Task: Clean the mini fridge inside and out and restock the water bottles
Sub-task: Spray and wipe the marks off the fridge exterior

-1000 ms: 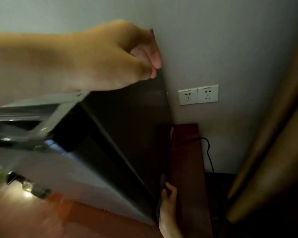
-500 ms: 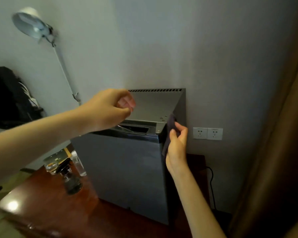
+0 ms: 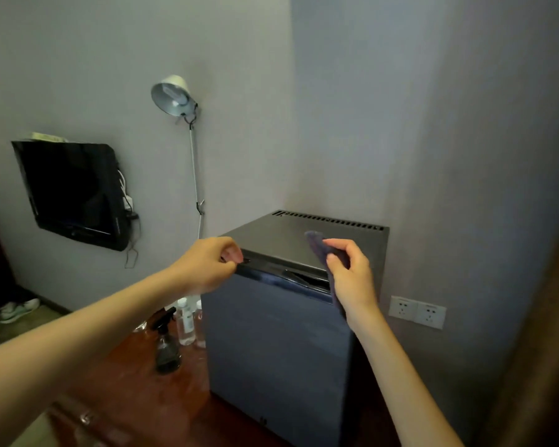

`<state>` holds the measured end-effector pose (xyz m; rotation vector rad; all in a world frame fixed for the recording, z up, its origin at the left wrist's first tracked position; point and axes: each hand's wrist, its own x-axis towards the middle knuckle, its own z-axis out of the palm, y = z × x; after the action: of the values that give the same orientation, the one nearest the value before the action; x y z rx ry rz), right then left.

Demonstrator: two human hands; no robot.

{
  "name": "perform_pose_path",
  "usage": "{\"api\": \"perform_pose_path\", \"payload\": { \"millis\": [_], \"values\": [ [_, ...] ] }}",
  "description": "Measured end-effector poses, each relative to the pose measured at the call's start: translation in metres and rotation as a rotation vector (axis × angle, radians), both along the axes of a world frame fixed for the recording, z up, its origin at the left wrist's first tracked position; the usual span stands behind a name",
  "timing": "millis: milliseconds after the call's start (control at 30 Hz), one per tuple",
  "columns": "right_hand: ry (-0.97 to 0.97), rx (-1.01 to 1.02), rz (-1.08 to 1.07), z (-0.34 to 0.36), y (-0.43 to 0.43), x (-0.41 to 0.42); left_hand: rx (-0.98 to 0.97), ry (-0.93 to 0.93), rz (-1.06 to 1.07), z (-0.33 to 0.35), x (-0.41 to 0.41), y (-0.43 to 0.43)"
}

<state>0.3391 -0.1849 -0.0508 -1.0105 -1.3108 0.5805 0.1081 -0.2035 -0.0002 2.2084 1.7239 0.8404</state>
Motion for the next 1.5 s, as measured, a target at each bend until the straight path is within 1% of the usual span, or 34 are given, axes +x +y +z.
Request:
{"api": "perform_pose_path", "payload": {
  "millis": [100, 233, 400, 500, 633, 700, 800, 900, 1000, 1133, 1200, 1233, 1267, 1333, 1367, 1400, 1433, 1467, 1500],
  "values": [
    [-0.227, -0.033, 0.146, 0.001, 0.006, -0.044, -0.020, -0.012, 0.049, -0.013, -0.023, 0.008],
    [-0.500, -0.039, 0.237, -0.022, 0.021, -0.109, -0.065, -0.026, 0.107, -0.035, -0.051, 0.023],
    [-0.676, -0.026, 0.310, -0.057, 0.059, -0.187, -0.122, -0.017, 0.189, -0.063, -0.105, 0.055],
    [-0.762, -0.038, 0.350, -0.077, 0.091, -0.237, -0.158, 0.045, 0.204, -0.085, -0.147, 0.080],
    [-0.794, -0.082, 0.431, -0.103, 0.140, -0.303, -0.232, 0.108, 0.236, -0.112, -0.213, 0.122],
    [-0.822, -0.107, 0.438, -0.123, 0.159, -0.329, -0.276, 0.086, 0.247, -0.129, -0.241, 0.142],
    [-0.827, -0.208, 0.464, -0.160, 0.178, -0.355, -0.337, 0.047, 0.240, -0.155, -0.273, 0.169],
    [-0.797, -0.318, 0.451, -0.200, 0.196, -0.364, -0.361, -0.009, 0.231, -0.175, -0.297, 0.192],
    [-0.823, -0.422, 0.391, -0.229, 0.202, -0.367, -0.377, -0.063, 0.202, -0.194, -0.313, 0.209],
    [-0.964, -0.567, 0.334, -0.274, 0.217, -0.370, -0.418, -0.111, 0.161, -0.220, -0.329, 0.232],
    [-0.976, -0.666, 0.403, -0.292, 0.228, -0.371, -0.435, -0.122, 0.137, -0.232, -0.337, 0.245],
    [-0.967, -0.665, 0.421, -0.299, 0.232, -0.371, -0.445, -0.126, 0.124, -0.237, -0.342, 0.252],
    [-1.016, -0.704, 0.405, -0.299, 0.232, -0.374, -0.459, -0.127, 0.111, -0.242, -0.347, 0.259],
    [-1.052, -0.753, 0.338, -0.314, 0.234, -0.376, -0.486, -0.136, 0.077, -0.250, -0.355, 0.276],
    [-1.086, -0.703, 0.318, -0.322, 0.234, -0.377, -0.496, -0.146, 0.057, -0.253, -0.359, 0.284],
    [-1.106, -0.763, 0.336, -0.325, 0.232, -0.380, -0.503, -0.150, 0.035, -0.256, -0.361, 0.293],
    [-1.120, -0.732, 0.353, -0.331, 0.236, -0.381, -0.511, -0.143, 0.014, -0.259, -0.364, 0.302],
    [-1.086, -0.742, 0.354, -0.336, 0.239, -0.383, -0.523, -0.136, -0.008, -0.262, -0.366, 0.309],
    [-1.113, -0.666, 0.370, -0.341, 0.240, -0.382, -0.537, -0.134, -0.033, -0.266, -0.367, 0.316]
  ]
}}
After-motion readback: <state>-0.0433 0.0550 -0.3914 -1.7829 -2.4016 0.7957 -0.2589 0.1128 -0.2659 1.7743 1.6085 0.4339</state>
